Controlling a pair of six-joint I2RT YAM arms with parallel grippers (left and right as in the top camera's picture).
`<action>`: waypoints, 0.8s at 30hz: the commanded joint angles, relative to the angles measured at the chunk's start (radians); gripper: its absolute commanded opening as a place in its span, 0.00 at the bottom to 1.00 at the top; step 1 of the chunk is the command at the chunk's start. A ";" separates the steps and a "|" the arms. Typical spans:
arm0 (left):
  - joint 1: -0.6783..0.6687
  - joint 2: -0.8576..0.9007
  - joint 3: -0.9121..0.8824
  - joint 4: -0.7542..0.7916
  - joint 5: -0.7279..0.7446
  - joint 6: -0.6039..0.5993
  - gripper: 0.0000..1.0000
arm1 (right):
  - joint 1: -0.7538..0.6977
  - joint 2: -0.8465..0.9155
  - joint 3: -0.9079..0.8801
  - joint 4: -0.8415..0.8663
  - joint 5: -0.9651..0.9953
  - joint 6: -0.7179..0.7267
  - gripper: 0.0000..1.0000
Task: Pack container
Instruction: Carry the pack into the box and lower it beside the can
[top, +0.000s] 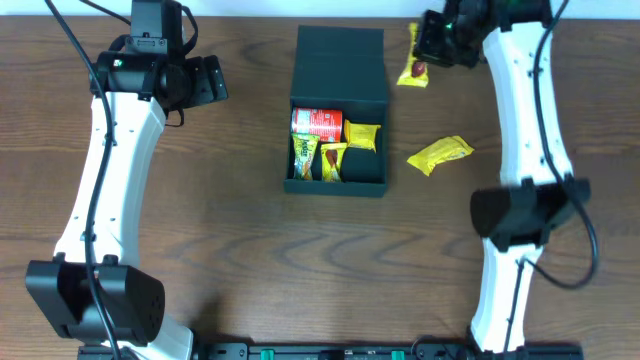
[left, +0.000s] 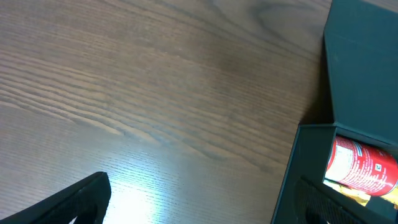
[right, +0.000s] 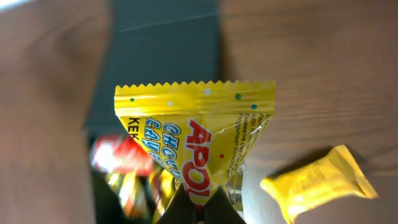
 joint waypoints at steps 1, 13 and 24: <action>0.004 0.007 -0.002 -0.005 -0.018 0.010 0.95 | 0.091 -0.003 0.004 -0.049 0.066 -0.124 0.02; 0.004 0.007 -0.002 -0.005 -0.018 0.010 0.95 | 0.225 0.155 -0.009 -0.224 0.132 -0.111 0.02; 0.004 0.007 -0.002 0.000 -0.019 0.011 0.95 | 0.248 0.176 -0.018 -0.233 0.102 -0.082 0.02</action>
